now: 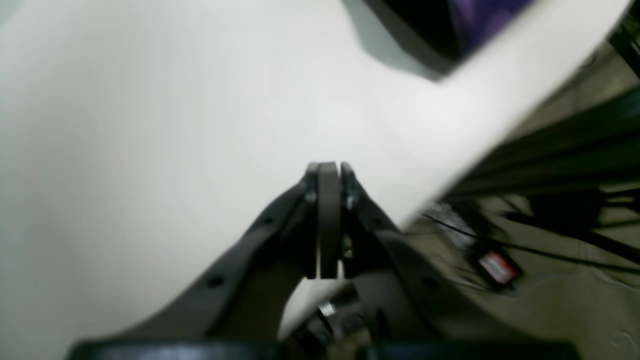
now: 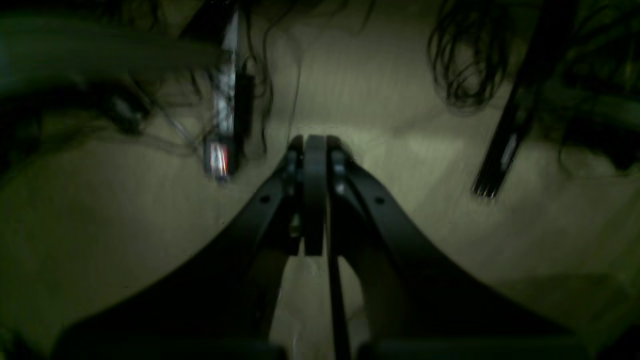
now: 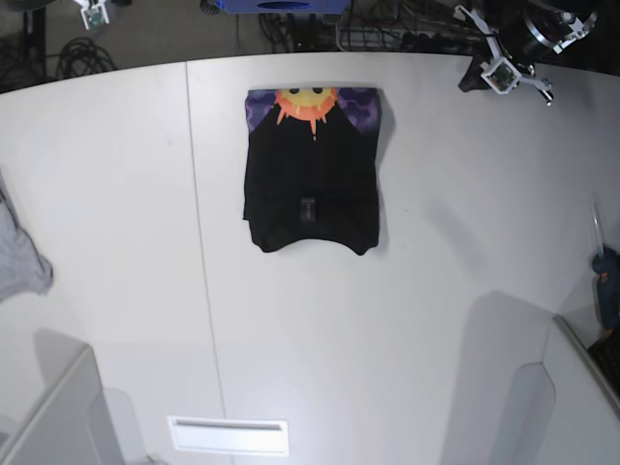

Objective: Fold the T-shirt properly

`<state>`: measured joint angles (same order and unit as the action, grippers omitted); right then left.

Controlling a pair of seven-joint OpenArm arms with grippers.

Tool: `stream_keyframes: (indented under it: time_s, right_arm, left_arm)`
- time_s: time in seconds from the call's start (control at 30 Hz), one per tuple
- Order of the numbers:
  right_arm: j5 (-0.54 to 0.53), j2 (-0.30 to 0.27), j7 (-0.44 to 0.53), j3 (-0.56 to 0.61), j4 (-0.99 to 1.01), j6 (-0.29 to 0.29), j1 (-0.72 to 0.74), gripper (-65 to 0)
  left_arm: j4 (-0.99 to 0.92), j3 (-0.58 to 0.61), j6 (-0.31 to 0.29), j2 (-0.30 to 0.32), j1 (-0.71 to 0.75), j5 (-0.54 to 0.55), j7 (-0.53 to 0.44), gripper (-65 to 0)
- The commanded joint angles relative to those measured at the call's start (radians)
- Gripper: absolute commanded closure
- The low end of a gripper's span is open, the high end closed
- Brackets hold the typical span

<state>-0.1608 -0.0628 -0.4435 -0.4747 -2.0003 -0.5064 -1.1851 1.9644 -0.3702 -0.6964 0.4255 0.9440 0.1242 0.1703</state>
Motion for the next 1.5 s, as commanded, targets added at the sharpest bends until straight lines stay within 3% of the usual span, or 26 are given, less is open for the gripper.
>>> stream_keyframes:
  time_s: [0.0, 0.13, 0.27, 0.37, 0.5, 0.6, 0.77, 0.83, 0.9, 1.03, 1.1, 1.27, 1.33, 1.47]
  right_arm:
    - [0.031, -0.025, -0.021, 0.027, -0.011, -0.01, -0.036, 0.0]
    - [0.205, -0.078, -0.114, 0.247, 0.063, -0.008, -0.055, 0.0]
    - [0.318, -0.134, -0.082, 0.413, 0.227, -0.001, -0.002, 0.0]
    - [0.33, -0.171, -0.058, 0.495, 0.365, -0.001, 0.069, 0.0]
    - [0.33, -0.19, -0.051, 0.568, 0.523, -0.001, 0.184, 0.0]
    - [0.33, -0.184, -0.051, 0.591, 0.634, -0.001, 0.268, 0.0]
    - [0.33, -0.165, -0.05, 0.652, 0.803, 0.001, 0.4, 0.0]
    - [0.33, -0.142, -0.047, 0.658, 0.91, 0.001, 0.469, 0.0]
    - [0.33, -0.114, -0.01, 0.657, 1.039, 0.001, 0.541, 0.0]
    - [0.329, -0.061, 0.151, 0.655, 1.393, 0.007, 0.684, 0.0]
    - [0.312, -0.041, 0.254, 0.655, 1.55, 0.05, 0.736, 0.0]
    - [0.221, -0.033, 0.509, 0.658, 1.785, 0.21, 0.811, 0.0]
    - [0.191, -0.033, 0.558, 0.658, 1.811, 0.234, 0.828, 0.0]
    - [0.137, -0.035, 0.564, 0.658, 1.815, 0.236, 0.859, 0.0]
  left_arm:
    - [0.01, 0.003, -0.002, 0.005, 0.043, 0.012, -0.021, 0.0]
    - [-0.043, 0.032, -0.002, -0.055, 0.132, 0.002, -0.021, 0.0]
    - [-0.175, 0.041, -0.002, -0.119, 0.158, 0.002, -0.024, 0.0]
    - [-0.337, 0.043, -0.002, -0.169, 0.112, 0.001, -0.038, 0.0]
    - [-0.623, 0.066, -0.002, -0.205, 0.02, -0.001, -0.186, 0.0]
    - [-0.83, 0.124, -0.002, -0.205, -0.038, -0.001, -0.291, 0.0]
    - [-1.138, 0.225, -0.002, -0.202, -0.196, -0.001, -0.363, 0.0]
    - [-1.304, 0.293, 0.05, -0.202, -0.303, -0.002, -0.389, 0.0]
    - [-1.47, 0.385, 0.099, -0.202, -0.408, -0.018, -0.427, 0.0]
    - [-1.796, 0.589, 0.208, -0.213, -0.589, -0.067, -0.575, 0.0]
    - [-1.861, 0.655, 0.248, -0.231, -0.639, -0.054, -0.619, 0.0]
    - [-1.856, 0.701, 0.258, -0.236, -0.675, -0.048, -0.611, 0.0]
    - [-1.861, 0.707, 0.26, -0.236, -0.695, -0.048, -0.57, 0.0]
    - [-1.859, 0.707, 0.26, -0.235, -0.705, -0.048, -0.529, 0.0]
